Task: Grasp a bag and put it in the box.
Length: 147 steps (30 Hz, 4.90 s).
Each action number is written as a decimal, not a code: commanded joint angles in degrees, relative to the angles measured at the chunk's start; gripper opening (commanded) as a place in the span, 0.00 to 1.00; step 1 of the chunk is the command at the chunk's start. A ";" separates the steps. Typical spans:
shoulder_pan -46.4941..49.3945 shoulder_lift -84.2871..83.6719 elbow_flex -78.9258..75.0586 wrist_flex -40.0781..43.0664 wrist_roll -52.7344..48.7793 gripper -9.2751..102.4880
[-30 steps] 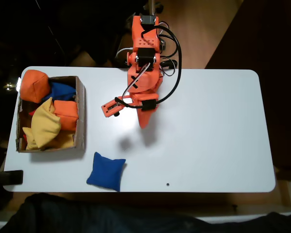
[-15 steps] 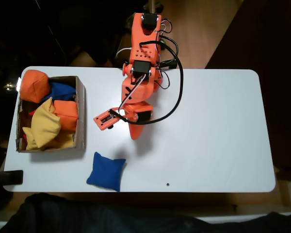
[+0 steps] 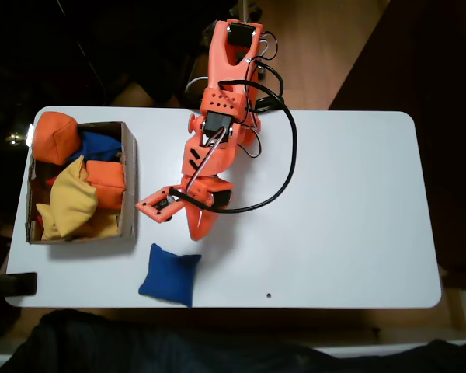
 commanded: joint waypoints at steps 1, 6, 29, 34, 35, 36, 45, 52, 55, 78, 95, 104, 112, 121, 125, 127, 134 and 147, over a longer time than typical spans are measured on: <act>0.44 -0.79 0.44 -3.96 -2.81 0.09; 0.70 -2.72 1.23 -6.86 -7.47 0.09; 6.15 -7.21 15.91 -34.54 -24.08 0.08; 7.21 -7.65 16.00 -33.75 -24.96 0.08; 7.29 -7.73 16.00 -33.57 -25.05 0.08; 7.38 -7.91 16.08 -33.40 -25.22 0.08; 7.56 -8.88 15.47 -33.57 -25.14 0.08; 7.82 -11.60 9.67 -32.87 -18.11 0.08; 7.73 -12.13 7.12 -31.03 -15.03 0.08; 3.78 -17.93 -19.25 10.11 -5.36 0.09; 4.57 -26.19 -32.70 24.43 -2.64 0.08; 5.80 -34.10 -43.24 31.73 -0.53 0.09; 7.47 -37.18 -44.03 31.64 -3.87 0.10; 8.61 -39.73 -45.35 31.46 -6.42 0.21; 9.23 -40.87 -45.97 31.11 -6.50 0.30; 9.49 -41.31 -45.97 30.59 -6.59 0.32; 10.46 -43.24 -46.14 27.95 -6.86 0.39; 12.92 -45.18 -46.49 25.49 -13.27 0.55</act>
